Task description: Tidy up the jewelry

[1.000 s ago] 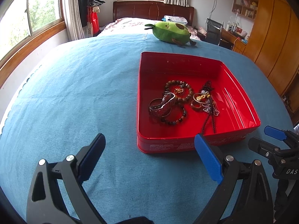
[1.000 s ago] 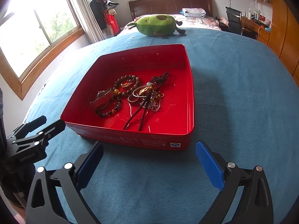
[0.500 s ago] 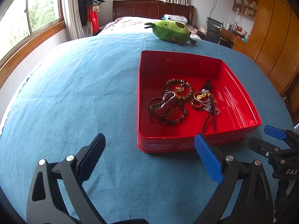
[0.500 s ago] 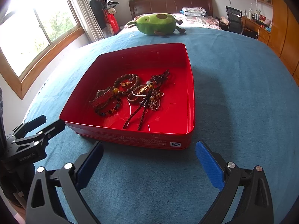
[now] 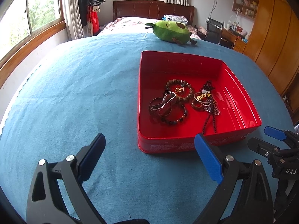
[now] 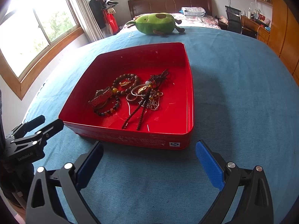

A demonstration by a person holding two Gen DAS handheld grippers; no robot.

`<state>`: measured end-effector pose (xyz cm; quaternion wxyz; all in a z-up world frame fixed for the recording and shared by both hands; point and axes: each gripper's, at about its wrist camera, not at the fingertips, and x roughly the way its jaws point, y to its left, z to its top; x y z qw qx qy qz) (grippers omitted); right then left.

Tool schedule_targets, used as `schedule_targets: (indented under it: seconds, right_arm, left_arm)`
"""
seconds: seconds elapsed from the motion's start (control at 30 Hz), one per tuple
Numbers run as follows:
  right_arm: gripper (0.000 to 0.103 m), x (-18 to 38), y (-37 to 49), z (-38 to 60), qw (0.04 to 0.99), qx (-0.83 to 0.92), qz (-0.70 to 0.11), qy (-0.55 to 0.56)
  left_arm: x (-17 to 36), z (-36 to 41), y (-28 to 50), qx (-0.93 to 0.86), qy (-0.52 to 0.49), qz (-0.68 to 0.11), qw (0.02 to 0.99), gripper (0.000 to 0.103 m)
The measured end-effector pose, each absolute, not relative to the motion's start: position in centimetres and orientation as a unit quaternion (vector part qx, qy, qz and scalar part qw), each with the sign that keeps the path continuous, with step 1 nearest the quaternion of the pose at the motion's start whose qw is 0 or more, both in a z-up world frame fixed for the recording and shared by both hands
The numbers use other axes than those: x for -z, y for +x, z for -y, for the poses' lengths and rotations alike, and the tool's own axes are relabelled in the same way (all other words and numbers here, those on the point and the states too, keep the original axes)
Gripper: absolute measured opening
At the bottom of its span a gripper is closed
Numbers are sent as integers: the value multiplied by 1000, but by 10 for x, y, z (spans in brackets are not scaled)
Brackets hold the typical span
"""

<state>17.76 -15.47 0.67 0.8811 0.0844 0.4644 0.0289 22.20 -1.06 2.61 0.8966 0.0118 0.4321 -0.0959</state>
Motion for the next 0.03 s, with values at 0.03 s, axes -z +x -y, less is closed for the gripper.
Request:
schedule_targets:
  seconds: [0.03]
  right_arm:
    - [99, -6, 177, 154, 881, -29, -464, 84]
  left_arm:
    - [-26, 10, 222, 96, 12, -432, 897, 95]
